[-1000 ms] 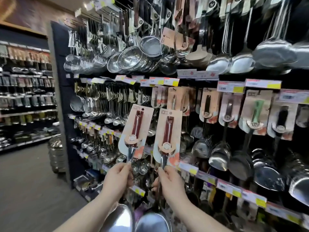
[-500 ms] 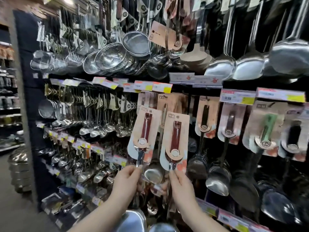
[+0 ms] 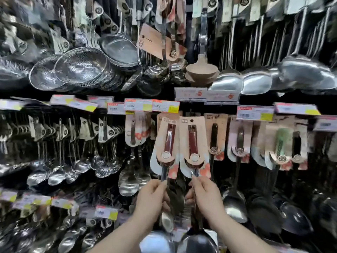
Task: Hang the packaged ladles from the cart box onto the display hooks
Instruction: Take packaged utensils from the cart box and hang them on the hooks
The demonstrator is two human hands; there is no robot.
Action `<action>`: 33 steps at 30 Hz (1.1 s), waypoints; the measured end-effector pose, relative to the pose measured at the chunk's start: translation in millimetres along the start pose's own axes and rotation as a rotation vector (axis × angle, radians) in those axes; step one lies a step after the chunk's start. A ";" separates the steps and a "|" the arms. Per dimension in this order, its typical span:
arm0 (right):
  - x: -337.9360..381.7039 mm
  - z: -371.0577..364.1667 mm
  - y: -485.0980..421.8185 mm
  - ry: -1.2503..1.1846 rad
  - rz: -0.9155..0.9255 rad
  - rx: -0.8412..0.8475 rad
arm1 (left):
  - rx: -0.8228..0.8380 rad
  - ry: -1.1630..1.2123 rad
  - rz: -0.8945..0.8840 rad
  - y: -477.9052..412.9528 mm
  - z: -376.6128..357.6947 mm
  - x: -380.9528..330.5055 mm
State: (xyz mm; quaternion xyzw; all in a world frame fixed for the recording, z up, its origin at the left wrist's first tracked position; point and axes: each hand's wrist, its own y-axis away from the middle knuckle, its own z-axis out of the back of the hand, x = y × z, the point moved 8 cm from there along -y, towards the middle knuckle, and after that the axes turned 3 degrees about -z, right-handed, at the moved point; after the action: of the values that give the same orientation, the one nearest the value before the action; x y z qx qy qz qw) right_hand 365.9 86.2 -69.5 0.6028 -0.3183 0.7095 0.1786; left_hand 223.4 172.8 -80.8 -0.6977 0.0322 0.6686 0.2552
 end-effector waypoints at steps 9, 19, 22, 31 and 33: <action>22.0 -15.5 -27.8 0.047 0.057 -0.141 | 0.103 0.047 -0.028 -31.3 1.2 2.4; 13.0 -12.4 -53.9 0.044 0.025 -0.195 | 0.138 0.092 -0.045 -48.5 -4.4 0.8; 9.9 -13.6 -61.1 0.050 0.006 -0.201 | 0.136 0.077 -0.059 -51.4 -2.6 2.0; -8.8 -13.0 -103.5 0.077 -0.081 -0.228 | 0.052 -0.062 -0.114 -59.9 12.1 12.2; -16.9 -12.9 -116.5 0.090 -0.098 -0.225 | 0.040 -0.067 -0.114 -59.7 14.8 14.6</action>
State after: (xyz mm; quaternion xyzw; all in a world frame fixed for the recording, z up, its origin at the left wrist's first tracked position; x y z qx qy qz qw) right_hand 434.1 182.5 -59.2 0.5616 -0.3576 0.6859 0.2937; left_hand 234.4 234.8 -75.7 -0.6704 -0.0030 0.6751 0.3079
